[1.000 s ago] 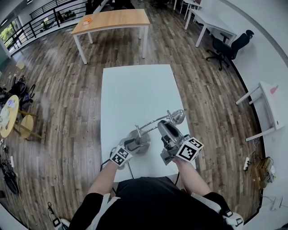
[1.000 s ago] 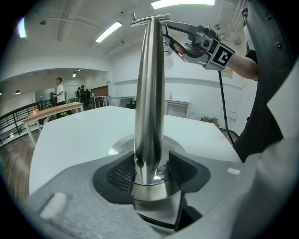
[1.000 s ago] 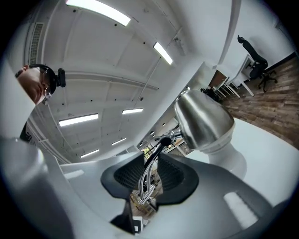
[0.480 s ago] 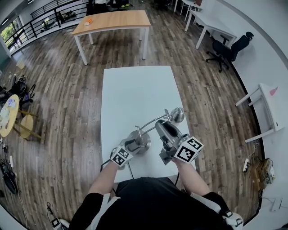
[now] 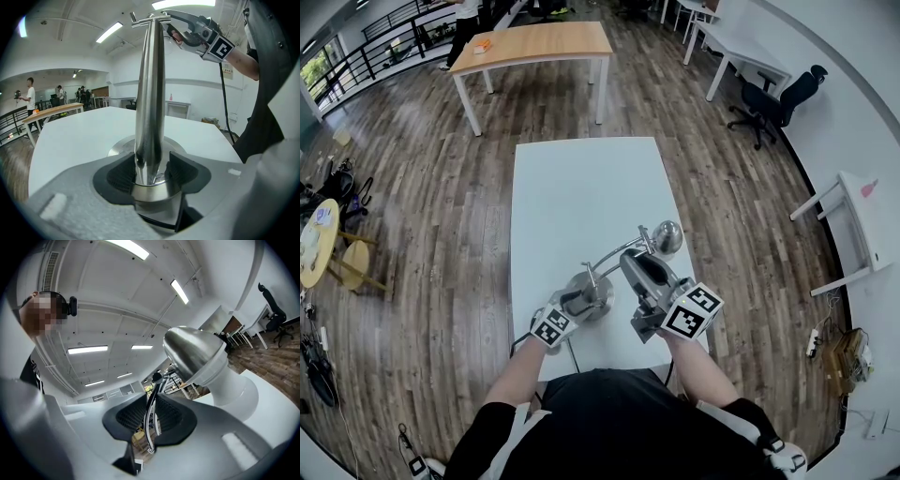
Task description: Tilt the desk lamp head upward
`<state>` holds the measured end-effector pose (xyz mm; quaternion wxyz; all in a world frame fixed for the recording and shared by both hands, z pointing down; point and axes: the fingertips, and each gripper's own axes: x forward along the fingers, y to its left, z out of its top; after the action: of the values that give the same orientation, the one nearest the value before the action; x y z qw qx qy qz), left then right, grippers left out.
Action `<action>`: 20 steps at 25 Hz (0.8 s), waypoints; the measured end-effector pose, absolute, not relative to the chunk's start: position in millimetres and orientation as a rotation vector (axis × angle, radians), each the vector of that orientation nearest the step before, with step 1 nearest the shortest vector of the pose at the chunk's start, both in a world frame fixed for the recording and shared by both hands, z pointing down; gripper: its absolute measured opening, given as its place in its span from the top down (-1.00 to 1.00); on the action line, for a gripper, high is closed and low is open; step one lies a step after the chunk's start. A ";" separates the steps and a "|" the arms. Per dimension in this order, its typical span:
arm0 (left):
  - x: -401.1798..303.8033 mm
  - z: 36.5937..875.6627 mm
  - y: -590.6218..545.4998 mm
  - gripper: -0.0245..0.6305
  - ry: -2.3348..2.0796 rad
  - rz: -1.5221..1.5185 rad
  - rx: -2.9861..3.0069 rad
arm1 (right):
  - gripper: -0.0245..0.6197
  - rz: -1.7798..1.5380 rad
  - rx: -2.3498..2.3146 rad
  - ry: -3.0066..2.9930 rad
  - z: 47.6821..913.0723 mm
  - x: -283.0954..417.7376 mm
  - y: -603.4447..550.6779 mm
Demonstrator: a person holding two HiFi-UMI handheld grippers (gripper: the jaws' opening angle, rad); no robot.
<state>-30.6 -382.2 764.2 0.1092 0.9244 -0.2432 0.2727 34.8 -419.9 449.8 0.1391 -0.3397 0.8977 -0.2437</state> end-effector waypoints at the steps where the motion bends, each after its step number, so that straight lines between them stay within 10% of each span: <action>1: -30.1 764.0 -382.1 0.19 -0.714 0.801 2.718 | 0.74 -0.698 -0.977 2.600 448.6 34.0 -419.5; 20: -22.6 761.2 -381.6 0.20 -0.719 0.804 2.710 | 0.78 -0.641 -0.934 2.673 435.7 24.1 -415.0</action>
<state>-22.6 -381.6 761.2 0.1121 0.9232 -0.2451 0.2739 24.1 -415.0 435.7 0.1189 -0.3195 0.9142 -0.2192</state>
